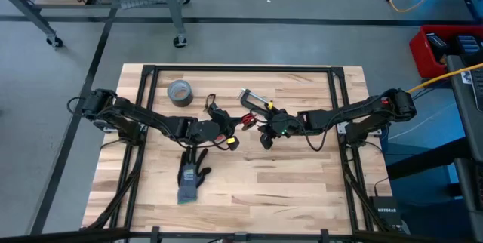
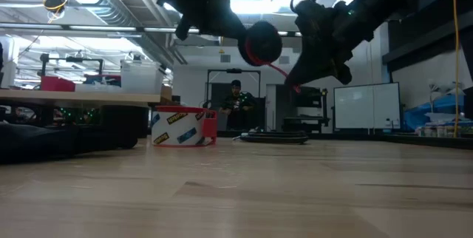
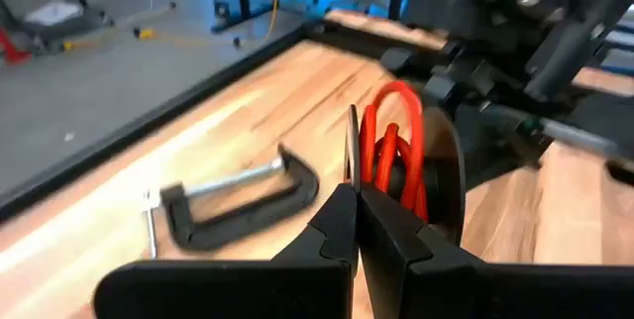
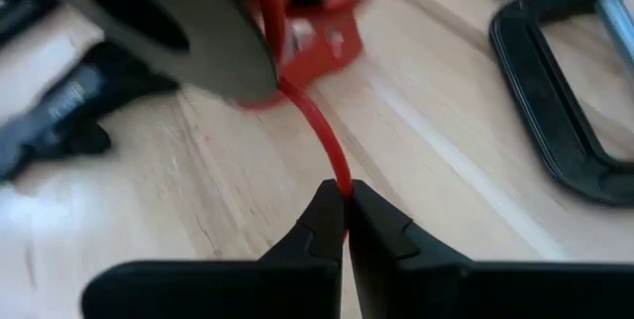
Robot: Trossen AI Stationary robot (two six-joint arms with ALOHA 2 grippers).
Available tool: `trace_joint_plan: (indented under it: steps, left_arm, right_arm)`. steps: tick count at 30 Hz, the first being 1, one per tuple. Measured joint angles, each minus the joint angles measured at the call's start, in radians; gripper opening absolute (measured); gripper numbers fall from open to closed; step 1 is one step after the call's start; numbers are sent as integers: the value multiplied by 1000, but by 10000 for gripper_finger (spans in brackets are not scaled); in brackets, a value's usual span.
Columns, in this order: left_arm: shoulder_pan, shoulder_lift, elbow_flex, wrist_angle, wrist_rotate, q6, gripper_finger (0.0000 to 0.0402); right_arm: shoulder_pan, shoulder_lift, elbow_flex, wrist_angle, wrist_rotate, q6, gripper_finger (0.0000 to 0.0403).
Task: Coil cords
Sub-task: Coil the red wire onto the spool
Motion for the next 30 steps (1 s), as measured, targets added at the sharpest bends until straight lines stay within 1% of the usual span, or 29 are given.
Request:
trace_joint_plan:
  steps: [7,12,15,18,20,25,30]
  left_arm:
    - [0,0,0,-112,15,-102,0]
    - [0,0,0,-123,70,-128,0]
    - [0,0,0,-123,83,-129,0]
    - [0,0,0,-129,85,-129,0]
    - [0,0,0,-130,85,-129,0]
    - [0,0,0,-162,85,-141,0]
    - [1,0,0,-203,85,-159,0]
  right_arm:
    - [0,0,0,-59,-3,0,10]
    - [-15,0,0,-54,7,-2,9]
    - [-30,-4,0,-35,3,-1,10]
    - [-46,-14,0,14,-34,-2,12]
    - [-56,-19,0,51,-77,-2,12]
    - [-86,-23,0,72,-162,4,13]
    - [-86,-24,0,103,-224,9,14]
